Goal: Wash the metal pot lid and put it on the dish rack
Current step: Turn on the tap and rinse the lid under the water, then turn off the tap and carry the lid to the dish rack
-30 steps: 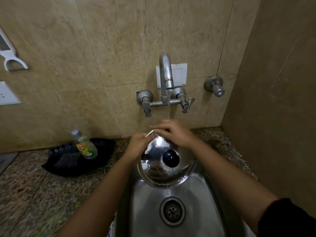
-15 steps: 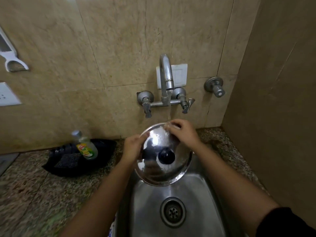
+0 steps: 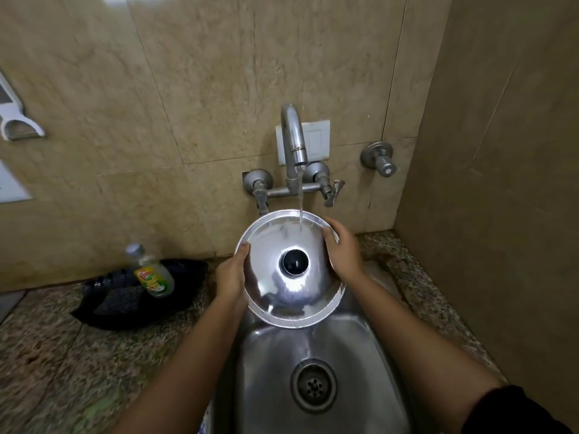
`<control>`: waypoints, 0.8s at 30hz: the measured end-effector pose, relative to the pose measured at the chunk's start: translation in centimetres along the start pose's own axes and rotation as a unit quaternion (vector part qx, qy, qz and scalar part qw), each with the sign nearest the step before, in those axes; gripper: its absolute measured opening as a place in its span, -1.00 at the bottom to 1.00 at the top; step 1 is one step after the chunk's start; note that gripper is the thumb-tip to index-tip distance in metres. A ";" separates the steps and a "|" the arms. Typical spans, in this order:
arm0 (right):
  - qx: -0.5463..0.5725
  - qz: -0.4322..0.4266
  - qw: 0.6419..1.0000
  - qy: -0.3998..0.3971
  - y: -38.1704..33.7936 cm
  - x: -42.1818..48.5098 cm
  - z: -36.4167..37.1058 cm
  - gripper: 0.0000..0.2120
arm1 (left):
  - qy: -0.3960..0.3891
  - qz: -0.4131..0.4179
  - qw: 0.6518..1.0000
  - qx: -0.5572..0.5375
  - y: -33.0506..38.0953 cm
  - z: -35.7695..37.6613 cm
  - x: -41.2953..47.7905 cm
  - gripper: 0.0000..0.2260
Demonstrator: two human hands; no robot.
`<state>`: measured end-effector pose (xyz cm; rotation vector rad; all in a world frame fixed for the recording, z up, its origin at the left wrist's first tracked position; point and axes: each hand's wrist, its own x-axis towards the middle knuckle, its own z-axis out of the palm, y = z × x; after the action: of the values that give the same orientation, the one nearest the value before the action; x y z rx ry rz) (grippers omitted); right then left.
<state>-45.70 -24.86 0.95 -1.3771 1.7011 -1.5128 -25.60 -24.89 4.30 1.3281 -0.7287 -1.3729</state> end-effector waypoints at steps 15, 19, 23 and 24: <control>-0.029 0.015 0.995 0.095 -3.0 1.8 -3.1 -0.61 | 0.003 0.037 0.999 0.020 -0.1 2.0 -1.4 -0.75; -0.078 0.003 0.994 0.077 -4.8 3.9 -2.4 -0.64 | 0.001 0.053 0.998 0.042 0.4 1.9 -2.0 -0.70; -0.153 0.023 0.978 0.141 -5.5 4.8 -1.6 -0.75 | 0.005 0.072 0.995 0.074 0.8 1.4 -2.6 -0.67; -0.164 0.023 0.975 0.148 -5.4 4.9 -1.5 -0.74 | 0.005 0.076 0.993 0.085 0.9 1.1 -2.7 -0.65</control>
<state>-46.89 -27.92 7.60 -1.3044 2.2339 -1.5200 -26.85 -22.89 6.20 1.3799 -0.9380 -1.2033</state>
